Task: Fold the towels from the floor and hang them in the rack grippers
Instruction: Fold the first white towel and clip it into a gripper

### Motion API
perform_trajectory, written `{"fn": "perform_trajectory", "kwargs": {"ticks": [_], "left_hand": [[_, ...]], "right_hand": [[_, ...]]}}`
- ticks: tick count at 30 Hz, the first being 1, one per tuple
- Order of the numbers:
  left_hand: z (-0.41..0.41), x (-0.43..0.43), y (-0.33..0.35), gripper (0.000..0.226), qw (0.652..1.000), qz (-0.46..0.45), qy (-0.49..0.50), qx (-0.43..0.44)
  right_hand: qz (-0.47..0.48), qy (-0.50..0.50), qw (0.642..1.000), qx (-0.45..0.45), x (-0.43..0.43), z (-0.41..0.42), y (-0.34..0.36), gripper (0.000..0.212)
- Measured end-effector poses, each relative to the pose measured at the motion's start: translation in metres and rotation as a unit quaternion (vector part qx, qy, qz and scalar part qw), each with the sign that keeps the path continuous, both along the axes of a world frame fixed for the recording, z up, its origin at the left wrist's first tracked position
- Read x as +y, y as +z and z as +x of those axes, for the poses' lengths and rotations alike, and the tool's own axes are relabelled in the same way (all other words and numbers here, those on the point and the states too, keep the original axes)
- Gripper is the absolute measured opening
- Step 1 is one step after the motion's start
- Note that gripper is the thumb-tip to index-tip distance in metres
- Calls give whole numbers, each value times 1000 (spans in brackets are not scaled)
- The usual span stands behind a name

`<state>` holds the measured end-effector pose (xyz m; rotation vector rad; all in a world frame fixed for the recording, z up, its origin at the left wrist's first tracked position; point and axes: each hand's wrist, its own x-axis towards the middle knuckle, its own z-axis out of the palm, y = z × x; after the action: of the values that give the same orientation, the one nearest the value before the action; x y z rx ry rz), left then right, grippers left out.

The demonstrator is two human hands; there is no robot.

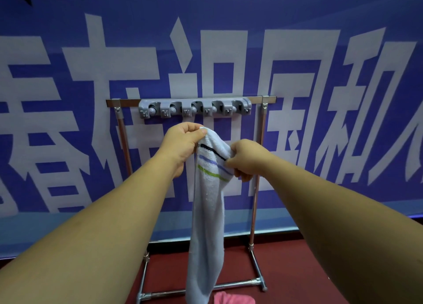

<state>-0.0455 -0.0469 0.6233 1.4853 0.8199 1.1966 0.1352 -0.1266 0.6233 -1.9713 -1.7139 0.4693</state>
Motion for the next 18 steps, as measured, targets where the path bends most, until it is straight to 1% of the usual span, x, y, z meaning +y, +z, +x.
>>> {"fn": "perform_trajectory", "kwargs": {"ticks": [2,4,6,8,11,13,15,18], "left_hand": [[-3,0,2,5,1000,-3,4,-9],[-7,0,3,5,1000,-6,10,-14],[-12,2,4,4,1000,-6,21,-13],[-17,4,4,4,1000,-4,30,-3],[-21,6,2,6,999,-6,46,4],[-23,8,2,7,998,-9,54,0],[-25,9,3,8,998,-10,65,0],[-29,10,3,7,997,-11,74,-3]], "right_hand": [[-11,-13,999,-40,0,4,-1,4],[-20,-25,997,-75,0,8,-1,10],[-17,-35,995,-90,0,12,0,15],[-5,-38,995,-94,0,16,1,19],[33,-36,992,-113,4,17,3,37],[61,-31,990,-122,7,16,4,44],[89,-34,989,-114,8,15,5,42],[122,-50,987,-95,9,16,8,33]]}}
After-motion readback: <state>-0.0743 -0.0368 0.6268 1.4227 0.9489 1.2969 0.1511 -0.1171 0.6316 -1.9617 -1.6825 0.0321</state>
